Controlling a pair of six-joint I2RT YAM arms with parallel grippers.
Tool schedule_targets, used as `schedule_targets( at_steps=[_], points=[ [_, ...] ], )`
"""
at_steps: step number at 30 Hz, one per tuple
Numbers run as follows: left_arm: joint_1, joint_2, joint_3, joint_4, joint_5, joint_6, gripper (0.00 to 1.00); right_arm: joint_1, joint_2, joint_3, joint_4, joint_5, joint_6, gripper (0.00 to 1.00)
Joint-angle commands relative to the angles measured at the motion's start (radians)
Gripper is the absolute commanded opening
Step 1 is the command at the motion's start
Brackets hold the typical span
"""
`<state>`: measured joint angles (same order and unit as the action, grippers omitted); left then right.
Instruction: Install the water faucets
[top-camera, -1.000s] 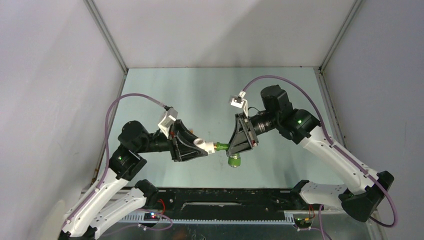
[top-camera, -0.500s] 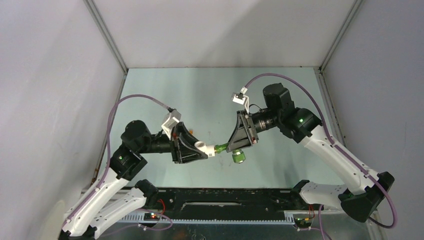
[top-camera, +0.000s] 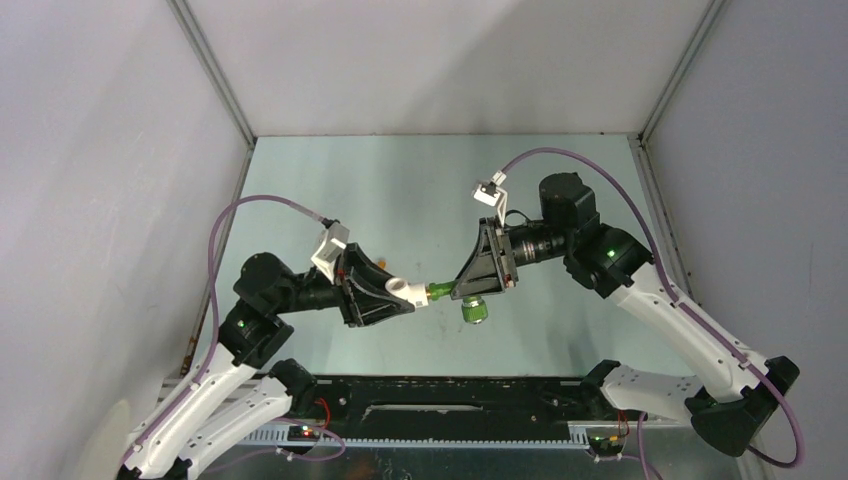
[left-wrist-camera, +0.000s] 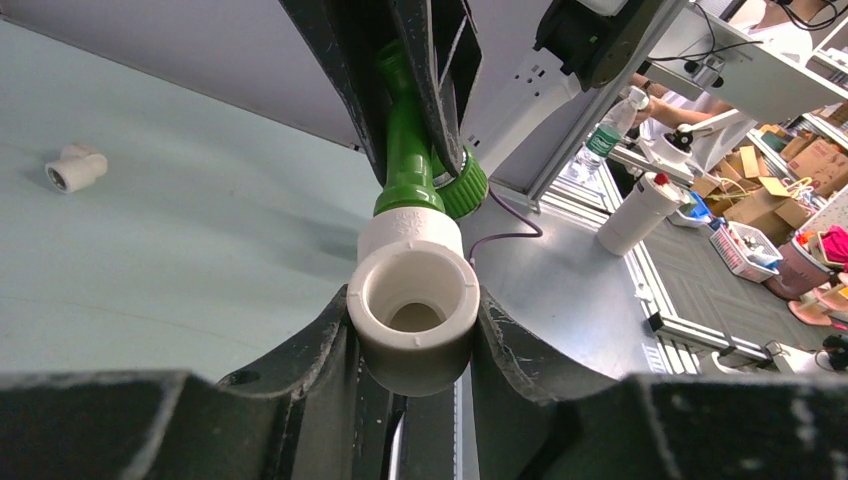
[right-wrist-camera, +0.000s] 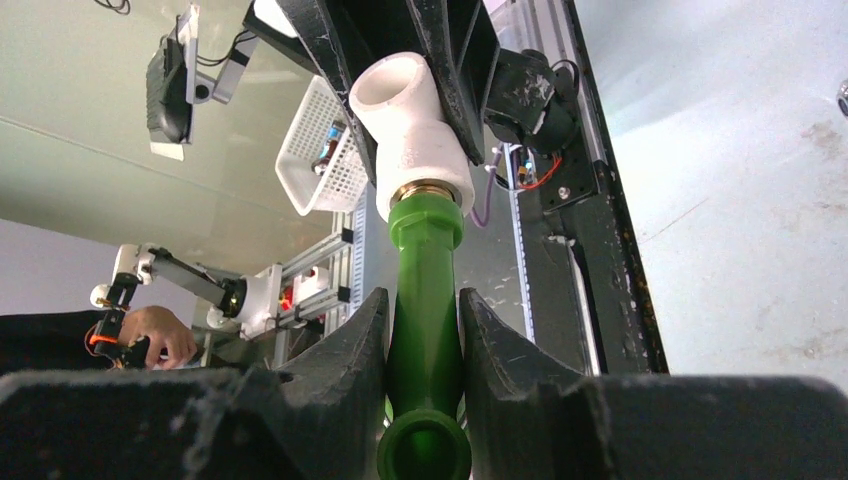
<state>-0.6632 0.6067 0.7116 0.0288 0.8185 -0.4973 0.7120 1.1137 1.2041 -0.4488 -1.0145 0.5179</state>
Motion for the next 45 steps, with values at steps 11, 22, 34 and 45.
schedule_targets(
  at_steps=[11,22,34,45],
  points=[
    [-0.010,0.042,0.048,0.017,-0.043,0.086,0.00,0.012,-0.008,-0.004,0.157,0.018,0.150,0.00],
    [-0.014,0.029,0.082,-0.023,-0.064,0.306,0.00,0.001,-0.004,-0.005,0.226,0.004,0.279,0.00],
    [-0.021,0.021,0.095,0.003,-0.060,0.538,0.00,-0.004,0.003,-0.004,0.305,-0.018,0.350,0.00],
    [-0.071,0.001,0.135,-0.098,-0.187,0.865,0.00,-0.009,0.001,-0.004,0.349,-0.006,0.424,0.00]
  ],
)
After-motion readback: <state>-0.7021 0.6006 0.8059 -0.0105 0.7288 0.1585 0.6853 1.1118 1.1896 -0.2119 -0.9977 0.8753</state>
